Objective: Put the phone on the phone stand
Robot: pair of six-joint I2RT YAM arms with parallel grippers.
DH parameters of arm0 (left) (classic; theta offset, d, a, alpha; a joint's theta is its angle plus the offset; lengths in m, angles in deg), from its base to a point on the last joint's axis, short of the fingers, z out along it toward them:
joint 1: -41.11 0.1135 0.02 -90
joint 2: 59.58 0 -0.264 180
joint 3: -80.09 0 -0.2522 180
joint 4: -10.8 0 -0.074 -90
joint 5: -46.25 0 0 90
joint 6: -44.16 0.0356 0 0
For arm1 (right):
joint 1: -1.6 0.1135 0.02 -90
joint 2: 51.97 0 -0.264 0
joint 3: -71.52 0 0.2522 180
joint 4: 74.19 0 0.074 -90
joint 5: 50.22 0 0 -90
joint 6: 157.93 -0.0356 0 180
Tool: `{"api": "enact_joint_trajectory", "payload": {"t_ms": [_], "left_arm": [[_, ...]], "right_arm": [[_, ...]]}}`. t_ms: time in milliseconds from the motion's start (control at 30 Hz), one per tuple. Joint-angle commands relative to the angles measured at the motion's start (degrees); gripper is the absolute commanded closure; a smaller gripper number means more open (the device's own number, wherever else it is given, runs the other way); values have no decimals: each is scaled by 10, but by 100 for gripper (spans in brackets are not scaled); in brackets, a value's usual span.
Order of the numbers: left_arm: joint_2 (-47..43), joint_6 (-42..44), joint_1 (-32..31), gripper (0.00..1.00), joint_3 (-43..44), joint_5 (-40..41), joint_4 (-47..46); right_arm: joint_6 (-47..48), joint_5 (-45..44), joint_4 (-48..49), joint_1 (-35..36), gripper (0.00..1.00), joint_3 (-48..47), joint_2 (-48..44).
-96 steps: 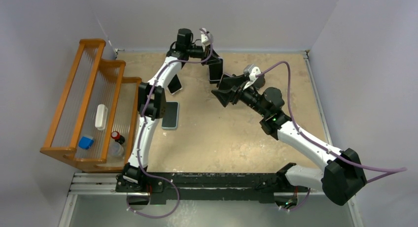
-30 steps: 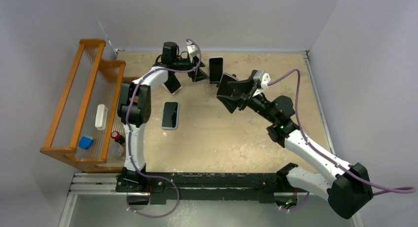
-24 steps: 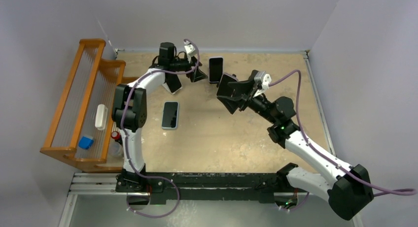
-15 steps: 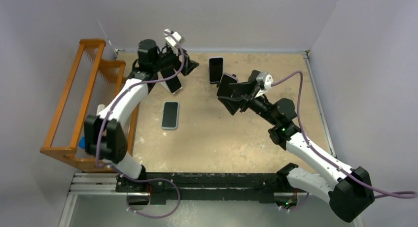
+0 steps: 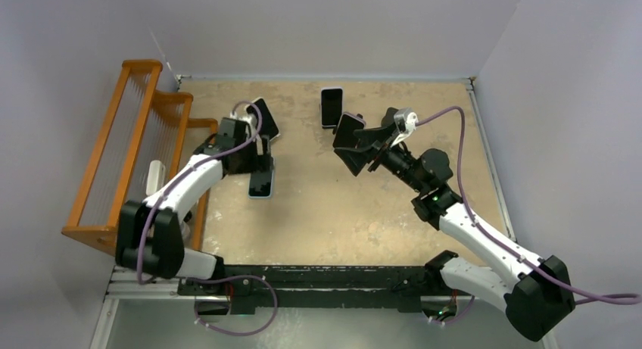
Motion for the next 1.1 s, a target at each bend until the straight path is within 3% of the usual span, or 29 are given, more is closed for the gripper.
{"api": "enact_joint_trajectory", "payload": {"t_ms": [0,200,467,900,1067], "left_arm": [[66,-39,0,15,-18,25,45],[193,-3,0,11,58,36,32],[233,18,1,11,87,3,33],[165,-29,-7,10,-14,-26,57],[174,-42,-24,10,-54,11,48]], "right_arm": [[3,-20,7,-3,5,-26,-14],[21,-25,-2,-2,5,-28,-13],[35,-21,-4,-2,4,-36,18],[36,-15,-18,-2,4,-33,23],[34,-12,-17,-2,4,-29,18]]}}
